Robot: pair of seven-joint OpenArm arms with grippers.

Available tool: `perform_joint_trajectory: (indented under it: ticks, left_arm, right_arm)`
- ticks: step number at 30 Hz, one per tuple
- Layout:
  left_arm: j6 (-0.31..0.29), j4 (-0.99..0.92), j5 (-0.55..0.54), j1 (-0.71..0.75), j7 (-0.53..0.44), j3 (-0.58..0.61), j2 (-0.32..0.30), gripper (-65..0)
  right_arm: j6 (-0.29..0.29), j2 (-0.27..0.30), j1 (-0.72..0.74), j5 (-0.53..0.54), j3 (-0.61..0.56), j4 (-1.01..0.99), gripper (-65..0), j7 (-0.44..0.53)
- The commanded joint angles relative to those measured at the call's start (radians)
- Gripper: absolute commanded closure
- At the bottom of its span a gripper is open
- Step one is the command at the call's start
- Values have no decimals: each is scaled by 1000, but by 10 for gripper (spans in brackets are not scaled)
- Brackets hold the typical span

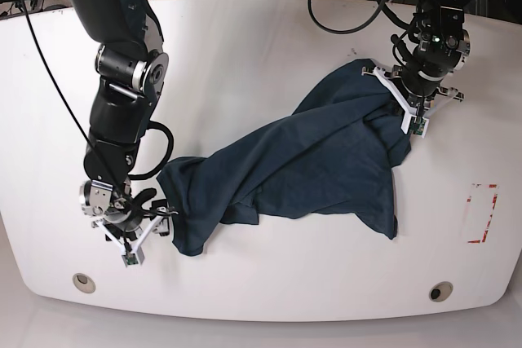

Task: Fold the T-shirt properly
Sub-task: 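Hold the shirt with both grippers and stretch it apart across the table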

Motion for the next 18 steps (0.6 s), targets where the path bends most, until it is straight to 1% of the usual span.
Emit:
perform_joint_trajectory:
  ticks: [1,3,4,9,10,13,15,18]
  left_arm:
    - [2,18,1,-8,-22,-11,-8,-3]
    - [2,18,1,-8,-22,-11,-8,-3]
    - [2,18,1,-8,-22,-11,-8,-3]
    - [2,18,2,-8,-22,-11,-8,-3]
    - [2,18,2,-8,-22,-11,-8,-3]
    - [2,16,2,-8,-22,-11,-8,-3]
    - [2,16,1,-8,-22,-11,-8,-3]
    - [2,16,4,-8,-22,-11,-8,-3]
  right_arm:
    - [56,2,-2,93,16,132,-400,-69]
    - [105,2,-56,172,23,225,-400,-158]
    - [119,4,-80,212,23,270,-400,-195]
    - [123,5,-204,426,25,472,-400,-397]
    - [123,7,-224,461,25,497,-400,-422]
    - [123,13,-273,582,48,538,-400,-472]
    - [123,15,-295,627,69,535,-400,-480]
    - [123,10,-319,624,86,535,-400,-477]
